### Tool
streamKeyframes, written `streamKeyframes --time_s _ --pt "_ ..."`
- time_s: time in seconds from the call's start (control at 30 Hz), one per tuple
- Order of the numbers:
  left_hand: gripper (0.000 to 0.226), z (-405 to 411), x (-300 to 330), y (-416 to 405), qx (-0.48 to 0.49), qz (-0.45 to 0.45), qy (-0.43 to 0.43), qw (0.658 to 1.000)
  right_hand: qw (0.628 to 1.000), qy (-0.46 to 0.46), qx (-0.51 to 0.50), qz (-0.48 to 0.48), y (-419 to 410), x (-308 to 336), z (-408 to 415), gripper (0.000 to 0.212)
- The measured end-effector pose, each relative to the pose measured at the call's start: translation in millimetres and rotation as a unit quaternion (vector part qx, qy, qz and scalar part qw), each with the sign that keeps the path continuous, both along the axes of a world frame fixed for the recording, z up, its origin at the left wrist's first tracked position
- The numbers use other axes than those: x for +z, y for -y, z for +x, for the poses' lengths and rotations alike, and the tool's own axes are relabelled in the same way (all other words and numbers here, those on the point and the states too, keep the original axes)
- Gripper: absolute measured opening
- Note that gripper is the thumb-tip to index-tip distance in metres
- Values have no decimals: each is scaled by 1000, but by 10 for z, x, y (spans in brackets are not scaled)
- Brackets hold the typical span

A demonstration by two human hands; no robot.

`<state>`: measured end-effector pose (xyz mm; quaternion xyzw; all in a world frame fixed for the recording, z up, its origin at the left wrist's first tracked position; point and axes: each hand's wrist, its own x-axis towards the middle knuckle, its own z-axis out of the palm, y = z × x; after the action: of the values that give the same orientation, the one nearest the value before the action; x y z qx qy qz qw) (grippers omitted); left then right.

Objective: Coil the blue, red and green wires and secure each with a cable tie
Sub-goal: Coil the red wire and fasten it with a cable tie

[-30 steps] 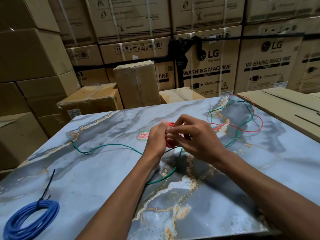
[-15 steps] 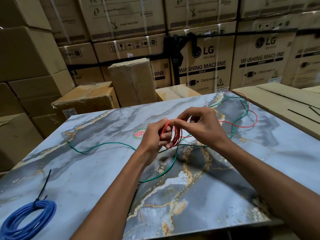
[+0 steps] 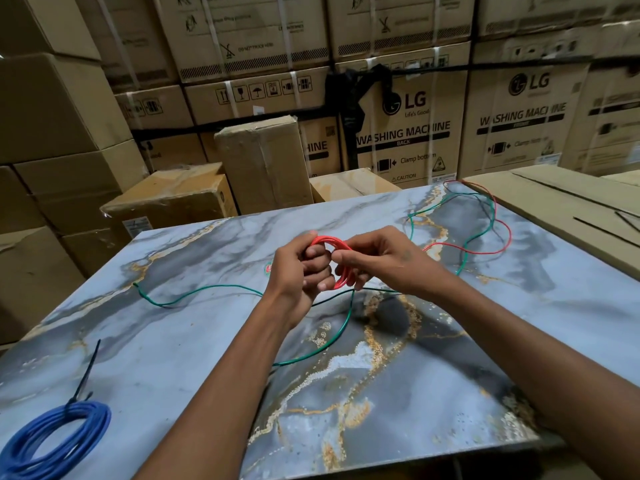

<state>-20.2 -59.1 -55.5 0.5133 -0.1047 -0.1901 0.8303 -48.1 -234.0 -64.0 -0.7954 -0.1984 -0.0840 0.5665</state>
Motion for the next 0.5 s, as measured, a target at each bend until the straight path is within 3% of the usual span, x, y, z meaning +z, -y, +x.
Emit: streamKeyframes --time_s 0.37,0.5 --pt "48 -14 2 54 8 8 -4 1000 999 -3 -27 28 -9 11 -24 23" --pt "48 18 -2 43 50 56 22 997 989 77 -114 -59 3 15 -42 25"
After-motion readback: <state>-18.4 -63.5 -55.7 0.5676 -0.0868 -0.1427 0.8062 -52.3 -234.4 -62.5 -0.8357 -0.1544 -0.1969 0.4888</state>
